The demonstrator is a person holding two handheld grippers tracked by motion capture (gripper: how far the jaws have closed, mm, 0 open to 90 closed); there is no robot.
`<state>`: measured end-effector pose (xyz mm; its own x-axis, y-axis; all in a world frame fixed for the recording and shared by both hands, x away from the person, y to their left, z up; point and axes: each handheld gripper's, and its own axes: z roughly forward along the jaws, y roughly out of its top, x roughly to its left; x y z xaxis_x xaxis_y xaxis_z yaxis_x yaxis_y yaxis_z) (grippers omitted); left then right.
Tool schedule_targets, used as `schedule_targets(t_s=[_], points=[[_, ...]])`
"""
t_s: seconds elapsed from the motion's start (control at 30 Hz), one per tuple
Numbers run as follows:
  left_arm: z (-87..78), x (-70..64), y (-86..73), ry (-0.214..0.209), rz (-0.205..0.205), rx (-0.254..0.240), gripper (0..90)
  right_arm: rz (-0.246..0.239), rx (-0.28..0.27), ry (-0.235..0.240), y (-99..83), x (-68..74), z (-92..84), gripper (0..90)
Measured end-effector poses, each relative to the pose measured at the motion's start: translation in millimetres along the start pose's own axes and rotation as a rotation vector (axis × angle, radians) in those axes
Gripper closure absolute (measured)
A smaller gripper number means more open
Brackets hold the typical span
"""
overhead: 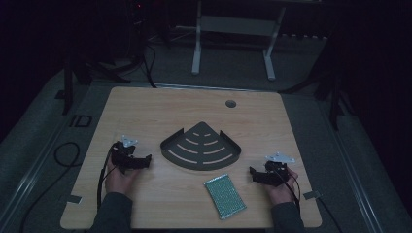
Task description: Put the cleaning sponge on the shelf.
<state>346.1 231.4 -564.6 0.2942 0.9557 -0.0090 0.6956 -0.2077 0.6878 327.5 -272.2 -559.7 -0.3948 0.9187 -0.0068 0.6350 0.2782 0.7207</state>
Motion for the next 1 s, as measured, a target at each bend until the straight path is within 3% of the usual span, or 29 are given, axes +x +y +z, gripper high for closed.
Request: schedule_targets(t_s=[0.23,0.33,0.47,0.53,0.63,0.83,1.0], points=[[0.0,0.0,0.0,0.0,0.0,0.0,1.7,0.003,0.003,-0.001,-0.2,-0.1,-1.7,16.8],[0.0,0.0,0.0,0.0,0.0,0.0,1.7,0.01,0.006,-0.008,0.1,0.4,-4.1,23.8],[0.0,0.0,0.0,0.0,0.0,0.0,1.7,0.001,0.007,-0.003,0.6,2.4,-8.0,41.1],[0.1,0.0,0.1,0.0,0.0,0.0,1.7,-0.02,0.024,-0.003,1.6,5.9,-10.3,43.0],[0.1,-0.3,0.2,0.003,-0.002,0.001,1.7,-0.029,0.027,0.046,5.2,10.3,-15.7,46.8],[0.2,-0.5,0.3,0.005,-0.004,0.001,1.7,-0.112,0.045,0.081,13.9,23.7,-31.9,49.5],[0.2,-0.6,0.3,0.005,-0.004,0.001,1.7,-0.141,0.031,0.145,22.9,33.4,-46.8,58.8]])
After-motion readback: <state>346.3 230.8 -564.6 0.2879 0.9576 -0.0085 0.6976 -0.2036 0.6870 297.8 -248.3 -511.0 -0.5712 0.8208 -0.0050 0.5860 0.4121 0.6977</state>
